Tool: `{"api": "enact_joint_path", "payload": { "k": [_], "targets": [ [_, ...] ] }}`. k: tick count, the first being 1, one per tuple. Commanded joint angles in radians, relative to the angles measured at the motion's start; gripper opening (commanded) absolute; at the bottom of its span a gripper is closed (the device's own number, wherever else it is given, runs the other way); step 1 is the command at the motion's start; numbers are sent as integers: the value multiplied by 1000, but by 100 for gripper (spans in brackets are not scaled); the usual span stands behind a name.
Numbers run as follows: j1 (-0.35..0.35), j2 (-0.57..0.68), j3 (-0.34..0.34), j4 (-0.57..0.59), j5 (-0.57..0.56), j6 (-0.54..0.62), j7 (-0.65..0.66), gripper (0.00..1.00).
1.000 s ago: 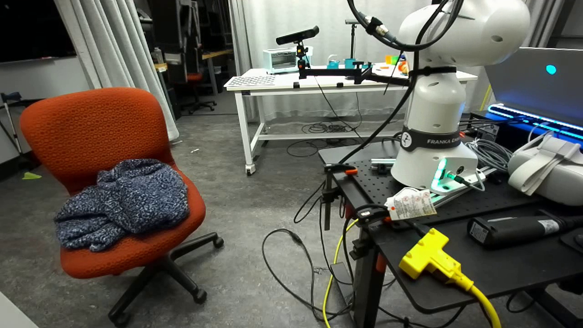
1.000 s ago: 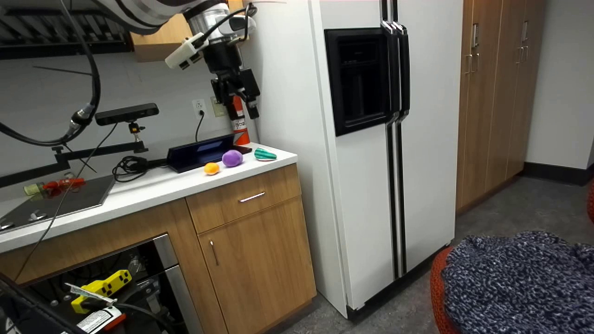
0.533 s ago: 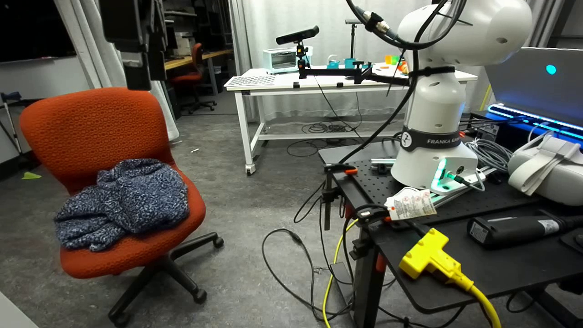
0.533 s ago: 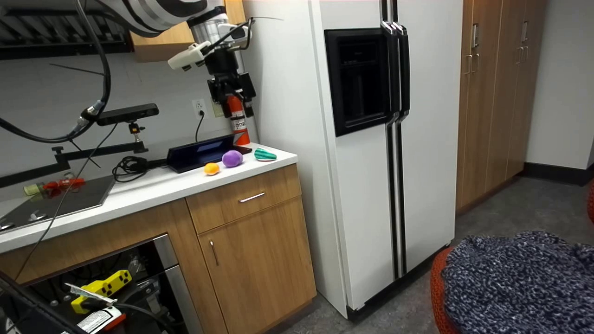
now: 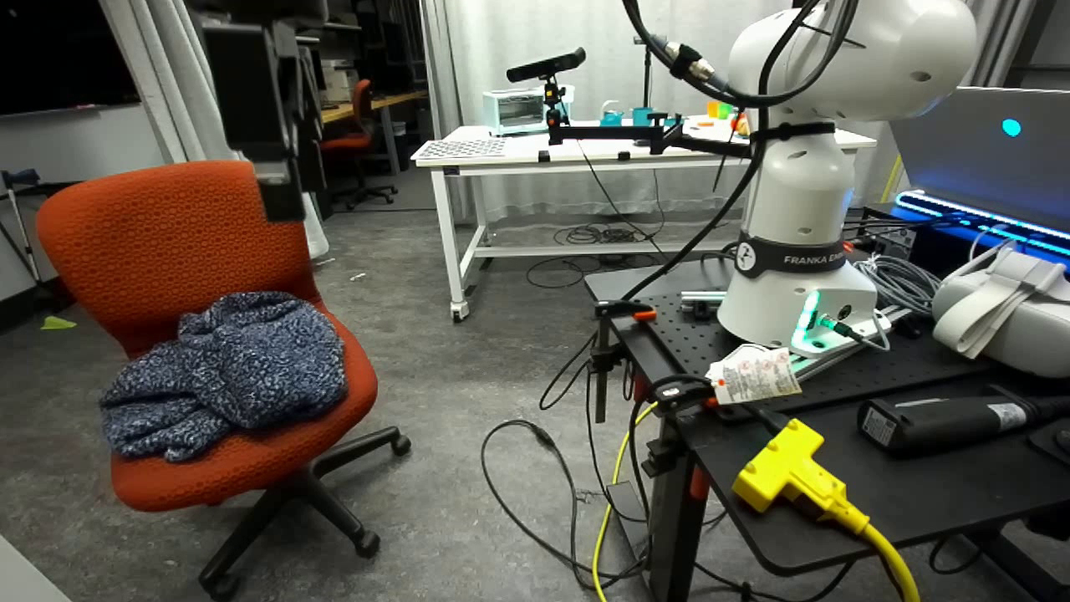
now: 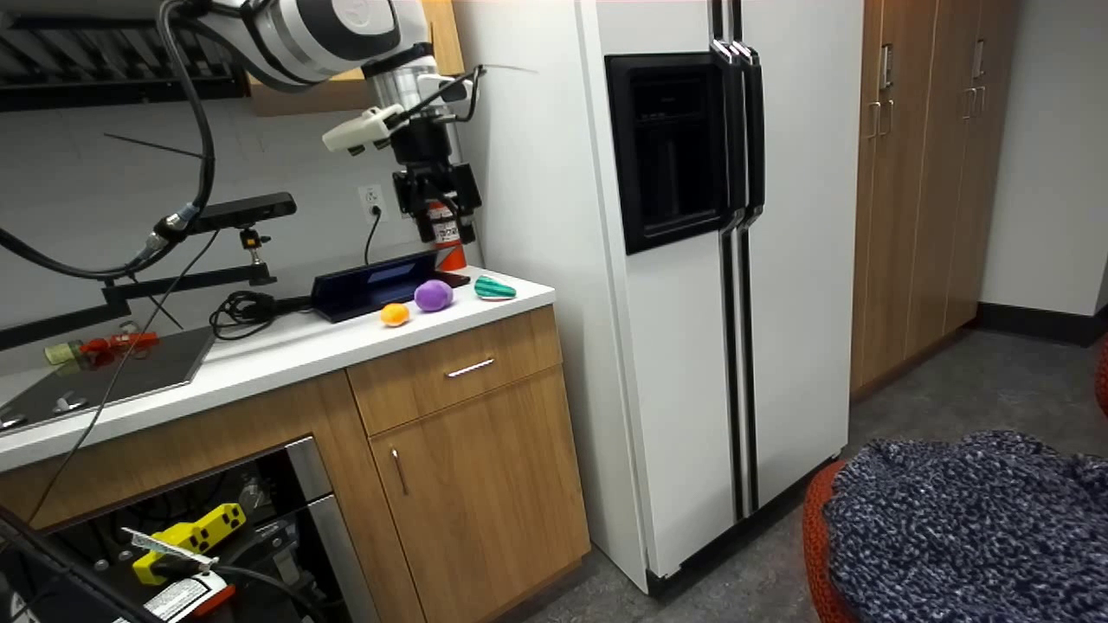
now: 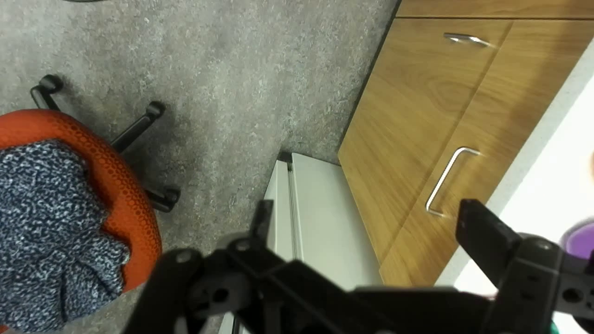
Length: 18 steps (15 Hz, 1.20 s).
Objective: Open the drawer on the right
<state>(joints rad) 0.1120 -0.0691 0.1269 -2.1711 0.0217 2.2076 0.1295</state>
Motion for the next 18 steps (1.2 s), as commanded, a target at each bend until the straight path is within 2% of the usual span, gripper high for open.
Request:
{"api": "enact_joint_path", "payload": {
  "k": [1,8,11,13,14,18],
  "targets": [
    [14,121,8,30,43,68,-37,100],
    [25,383,31,155,109,233,-19,100],
    [33,467,35,224,98,260,-15,100],
    [33,486,38,251,106,247,-9,100],
    [34,455,27,202,86,250,-9,100],
    [36,479,27,233,86,249,-8,100]
  ]
}}
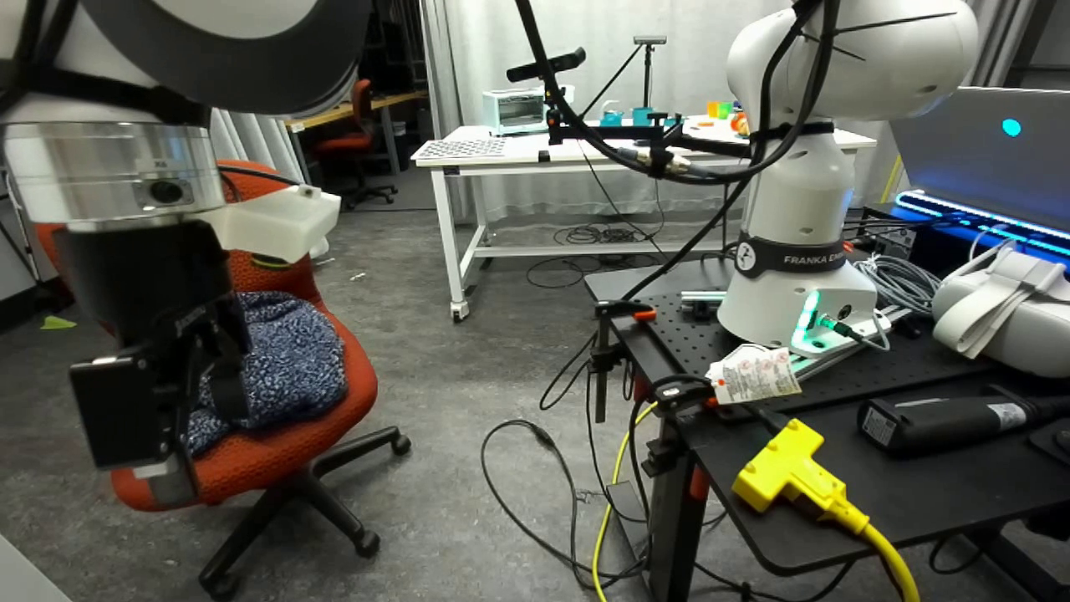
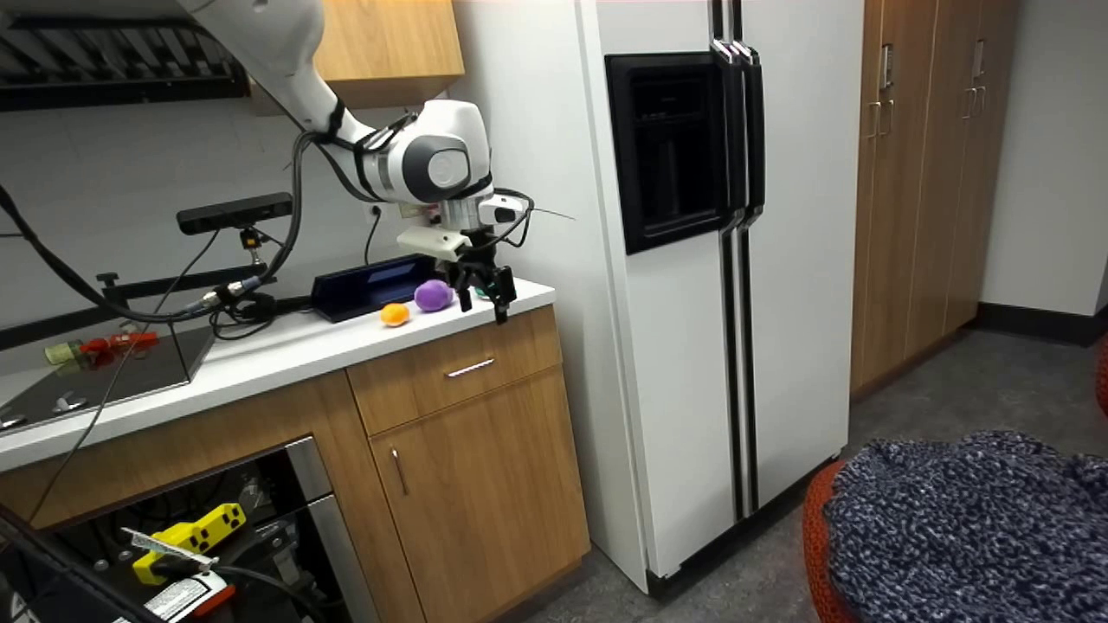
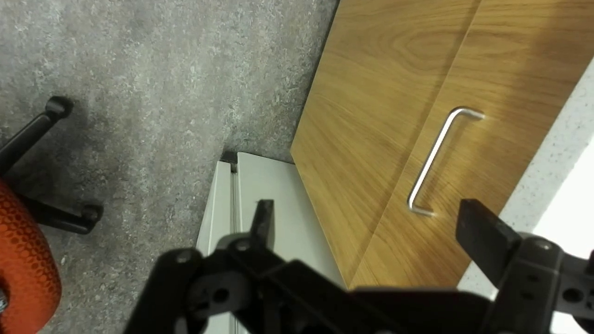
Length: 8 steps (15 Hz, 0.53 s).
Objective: Open the drawer on the right
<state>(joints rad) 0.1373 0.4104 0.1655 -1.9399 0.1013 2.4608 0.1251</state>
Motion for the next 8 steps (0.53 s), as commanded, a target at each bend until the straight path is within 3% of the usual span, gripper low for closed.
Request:
{"api": "enact_joint_path", "payload": {
  "k": [1,8],
  "targets": [
    [6,5,-6,0,16,-4,-14,100],
    [-56,104,70,22,235,20,-167,100]
  ]
}}
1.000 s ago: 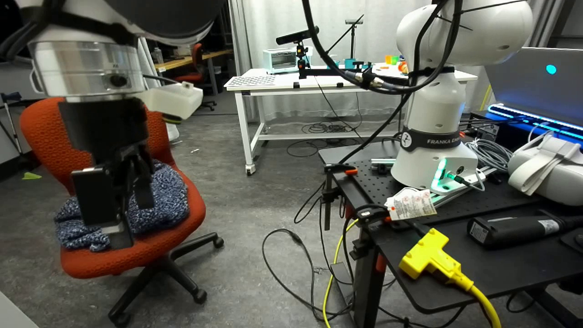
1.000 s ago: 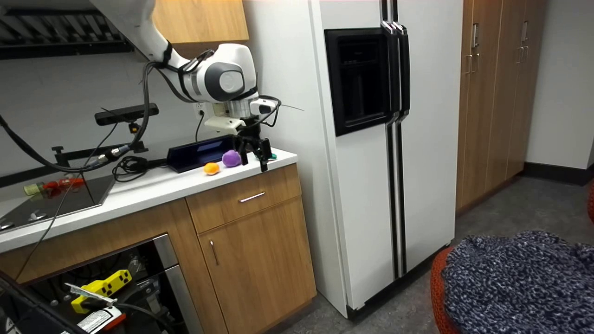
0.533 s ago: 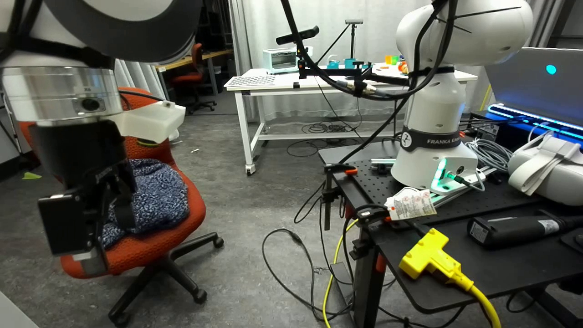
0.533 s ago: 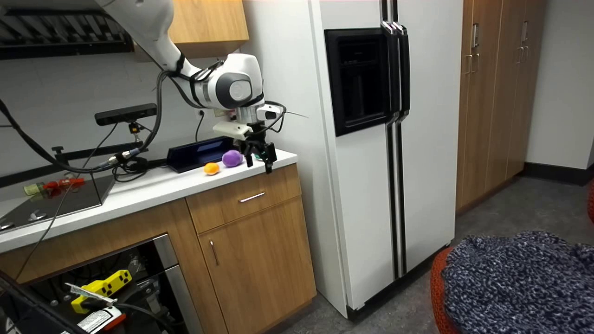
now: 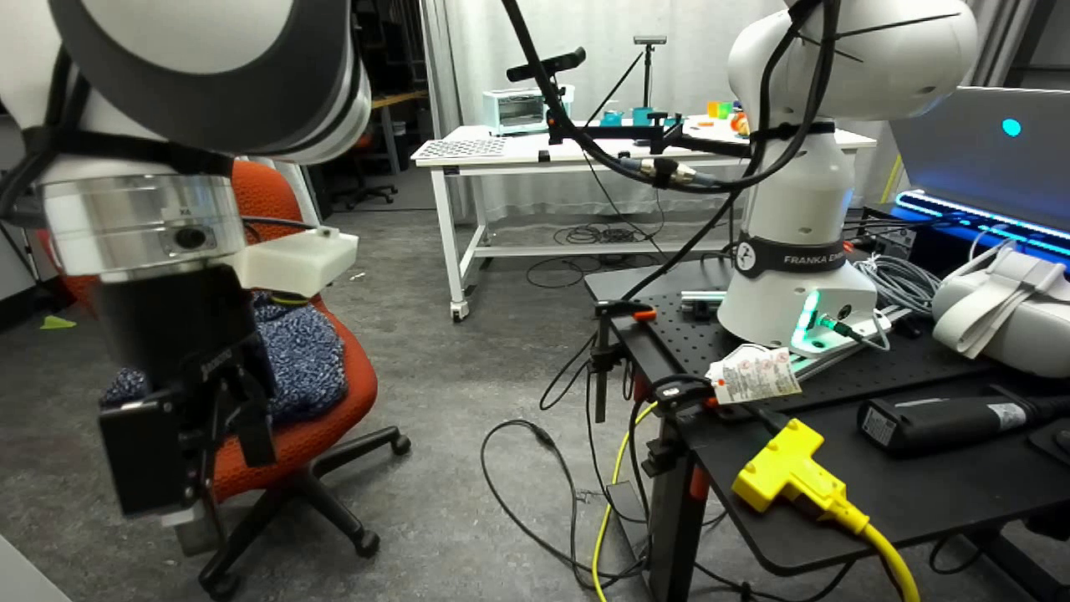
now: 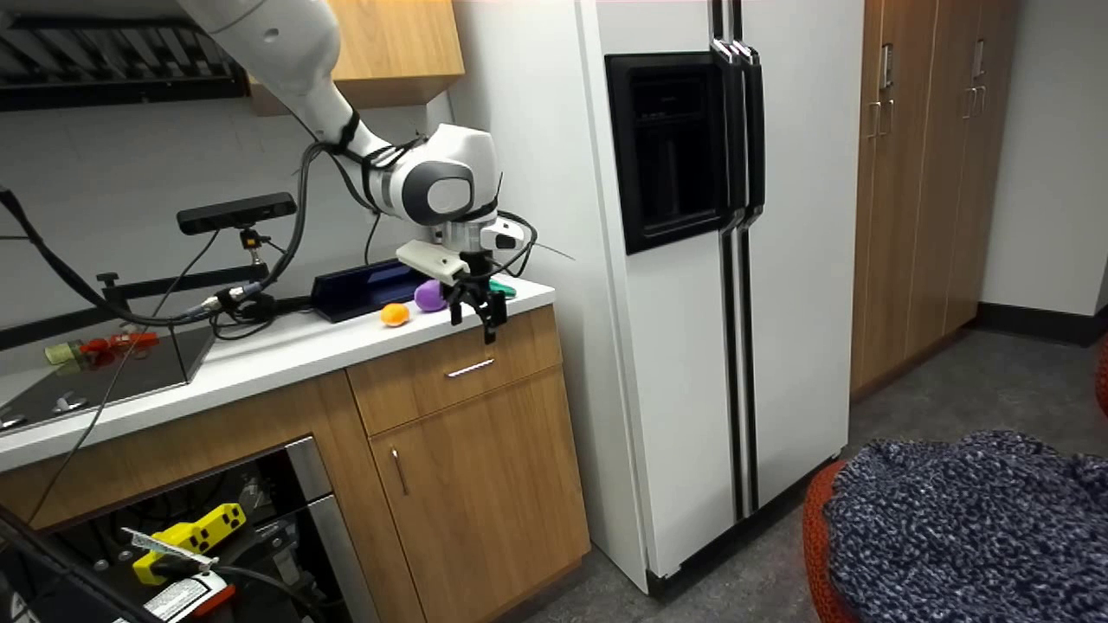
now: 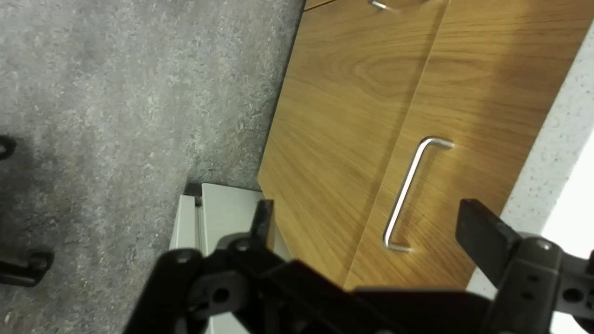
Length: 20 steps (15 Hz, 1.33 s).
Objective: Open the drawer on the right
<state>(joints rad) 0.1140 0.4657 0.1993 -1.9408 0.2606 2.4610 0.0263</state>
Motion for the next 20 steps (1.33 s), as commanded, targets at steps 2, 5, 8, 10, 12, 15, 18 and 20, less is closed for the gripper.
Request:
{"api": "enact_joint_path", "payload": {
  "k": [2,5,8,10,12,15,18,20],
  "targets": [
    [-39,76,48,24,109,35,-103,100],
    [-51,121,73,36,149,83,-142,100],
    [-53,176,95,66,161,130,-165,100],
    [-43,210,96,90,140,155,-157,100],
    [-42,243,103,116,133,172,-154,100],
    [-41,291,108,157,131,177,-137,100],
    [-42,337,109,203,128,170,-131,100],
    [-40,366,108,229,125,167,-127,100]
  ]
}}
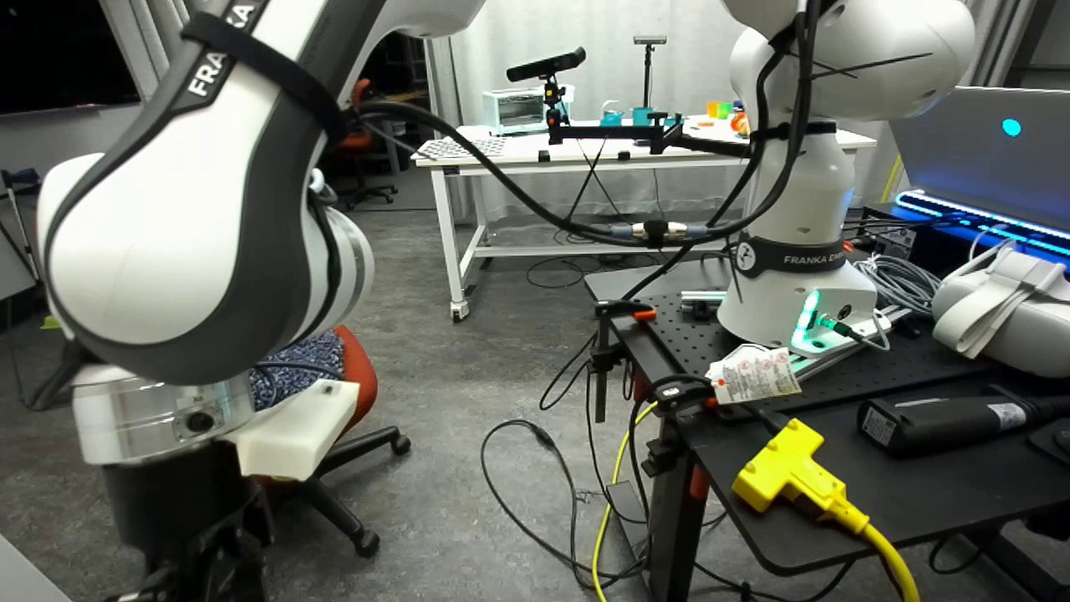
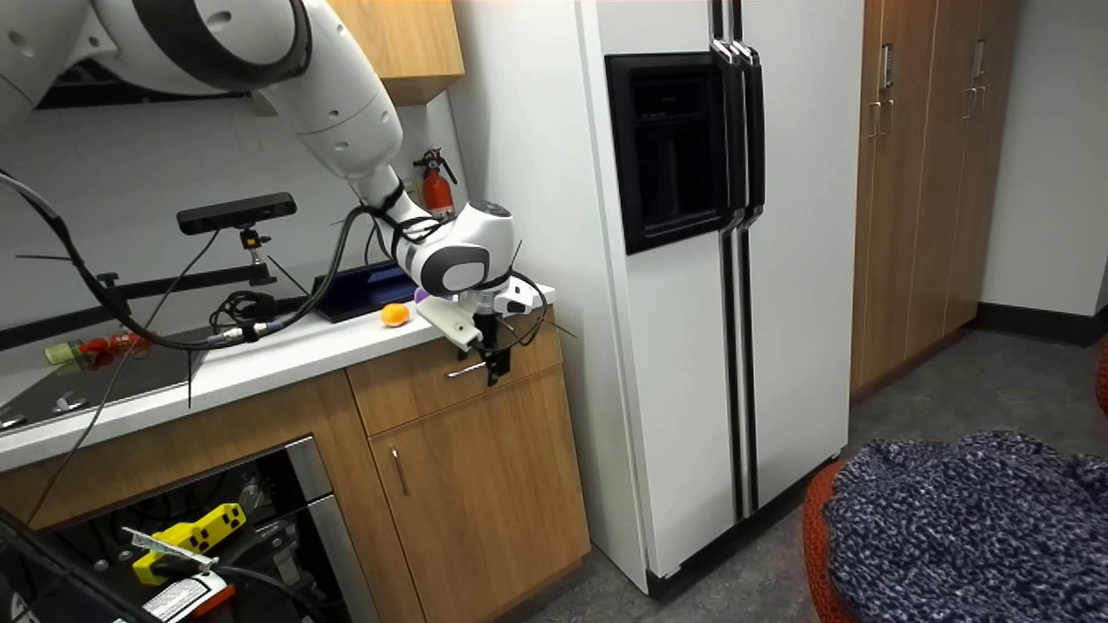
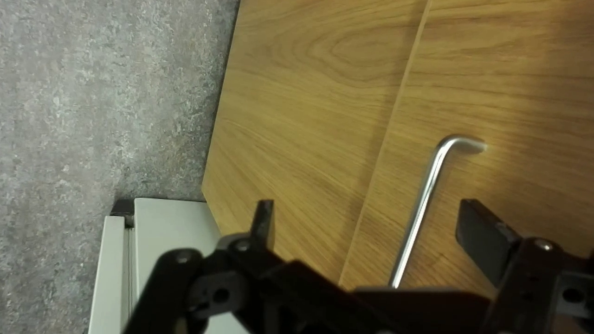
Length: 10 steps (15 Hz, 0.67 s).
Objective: Open the drawer on the right
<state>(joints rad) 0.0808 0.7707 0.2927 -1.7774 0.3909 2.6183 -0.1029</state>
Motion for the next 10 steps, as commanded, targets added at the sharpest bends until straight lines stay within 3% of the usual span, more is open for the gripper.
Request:
{"api": "enact_joint_path", "payload": {
  "k": [1,7,10],
  "targets": [
    [-7,75,16,79,-6,7,3,100],
    [3,130,8,134,-21,-1,19,100],
    [32,119,-33,129,-65,3,44,100]
  ]
}}
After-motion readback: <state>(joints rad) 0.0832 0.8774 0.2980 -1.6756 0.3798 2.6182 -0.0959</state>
